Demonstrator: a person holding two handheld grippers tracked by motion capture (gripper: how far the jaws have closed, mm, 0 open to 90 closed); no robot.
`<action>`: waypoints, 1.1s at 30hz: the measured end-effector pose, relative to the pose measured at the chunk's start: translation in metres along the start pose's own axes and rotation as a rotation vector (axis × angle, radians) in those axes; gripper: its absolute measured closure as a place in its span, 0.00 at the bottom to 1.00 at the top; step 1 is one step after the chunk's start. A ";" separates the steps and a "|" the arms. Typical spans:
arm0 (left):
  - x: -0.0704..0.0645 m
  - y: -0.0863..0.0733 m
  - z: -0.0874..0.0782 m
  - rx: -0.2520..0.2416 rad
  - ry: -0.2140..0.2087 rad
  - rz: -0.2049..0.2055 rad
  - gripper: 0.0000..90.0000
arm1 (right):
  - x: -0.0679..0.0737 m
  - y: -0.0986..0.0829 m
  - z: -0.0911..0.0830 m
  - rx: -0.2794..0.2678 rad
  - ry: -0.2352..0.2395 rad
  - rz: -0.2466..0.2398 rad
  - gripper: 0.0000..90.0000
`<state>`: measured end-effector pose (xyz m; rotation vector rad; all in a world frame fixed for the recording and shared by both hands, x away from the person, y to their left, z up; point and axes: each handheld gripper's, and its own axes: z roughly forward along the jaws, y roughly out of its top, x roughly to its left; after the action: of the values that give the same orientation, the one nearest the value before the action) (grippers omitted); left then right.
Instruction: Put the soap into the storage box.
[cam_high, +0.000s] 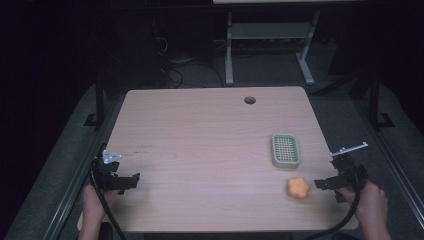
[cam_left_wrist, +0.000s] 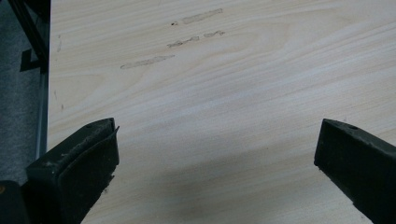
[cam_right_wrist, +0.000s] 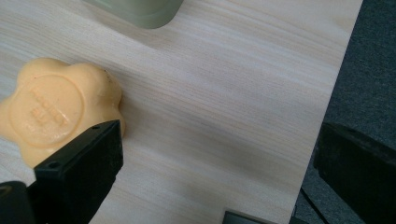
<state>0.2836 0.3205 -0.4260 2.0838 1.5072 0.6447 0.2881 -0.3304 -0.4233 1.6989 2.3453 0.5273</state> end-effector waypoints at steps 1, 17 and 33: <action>0.000 0.000 0.000 0.000 0.000 0.000 0.00 | 0.000 0.000 0.000 0.000 0.000 0.000 0.02; 0.000 0.000 0.000 0.007 -0.003 0.006 0.00 | 0.008 0.003 -0.009 0.002 0.031 -0.007 0.02; -0.001 0.000 0.001 0.010 -0.004 0.006 0.00 | 0.028 0.013 -0.015 0.033 0.079 -0.068 0.01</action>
<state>0.2841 0.3196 -0.4266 2.0965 1.5058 0.6360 0.2858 -0.3030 -0.4034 1.6335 2.4704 0.5562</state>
